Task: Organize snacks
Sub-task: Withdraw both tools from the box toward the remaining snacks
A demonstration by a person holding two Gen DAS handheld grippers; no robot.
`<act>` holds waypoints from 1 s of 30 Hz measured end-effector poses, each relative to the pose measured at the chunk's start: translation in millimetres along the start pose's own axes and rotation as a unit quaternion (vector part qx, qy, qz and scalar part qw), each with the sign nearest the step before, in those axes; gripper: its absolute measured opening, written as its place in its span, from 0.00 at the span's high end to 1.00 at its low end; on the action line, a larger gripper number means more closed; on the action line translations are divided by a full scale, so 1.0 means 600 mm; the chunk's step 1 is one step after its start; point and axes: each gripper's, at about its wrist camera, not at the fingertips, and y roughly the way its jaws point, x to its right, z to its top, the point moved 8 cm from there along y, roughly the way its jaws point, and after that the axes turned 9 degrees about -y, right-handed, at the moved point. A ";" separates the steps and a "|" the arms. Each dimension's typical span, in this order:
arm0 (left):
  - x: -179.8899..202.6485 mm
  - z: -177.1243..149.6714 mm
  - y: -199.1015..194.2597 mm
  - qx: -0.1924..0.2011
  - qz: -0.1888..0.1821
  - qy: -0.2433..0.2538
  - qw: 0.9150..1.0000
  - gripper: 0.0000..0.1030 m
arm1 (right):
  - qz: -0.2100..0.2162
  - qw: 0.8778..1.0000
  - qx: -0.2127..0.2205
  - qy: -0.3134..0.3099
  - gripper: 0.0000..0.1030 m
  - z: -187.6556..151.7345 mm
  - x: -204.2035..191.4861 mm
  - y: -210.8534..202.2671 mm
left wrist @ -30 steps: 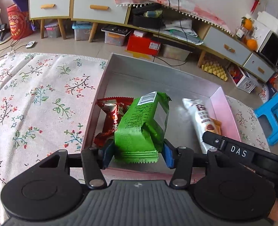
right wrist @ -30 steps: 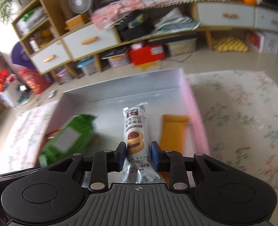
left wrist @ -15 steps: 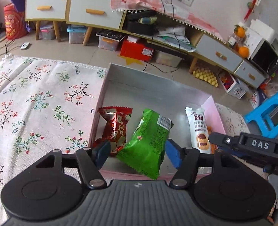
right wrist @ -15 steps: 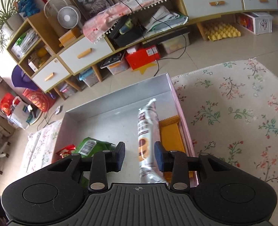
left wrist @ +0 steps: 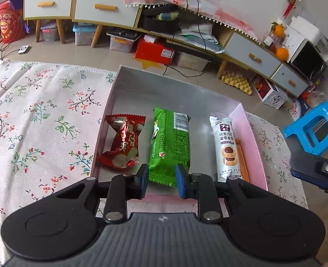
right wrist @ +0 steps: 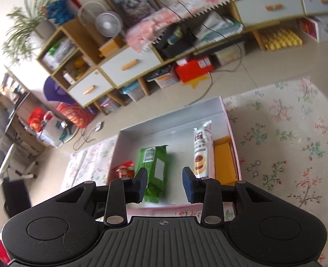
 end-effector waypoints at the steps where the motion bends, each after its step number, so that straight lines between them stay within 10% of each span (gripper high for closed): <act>1: -0.001 0.001 -0.007 0.004 -0.001 0.000 1.000 0.75 | 0.000 1.000 0.000 0.000 0.59 0.000 0.000 0.000; 13: -0.019 -0.022 -0.101 0.029 -0.002 -0.027 0.999 0.56 | -0.027 0.996 0.027 -0.086 0.41 -0.039 -0.024 -0.098; 18: -0.028 -0.034 -0.125 0.042 0.012 -0.009 0.999 0.45 | -0.049 0.989 0.048 -0.130 0.16 -0.067 -0.028 -0.149; 30: -0.035 -0.075 -0.153 0.061 0.023 0.000 0.998 0.31 | -0.108 0.980 0.062 -0.157 0.07 -0.103 0.026 -0.179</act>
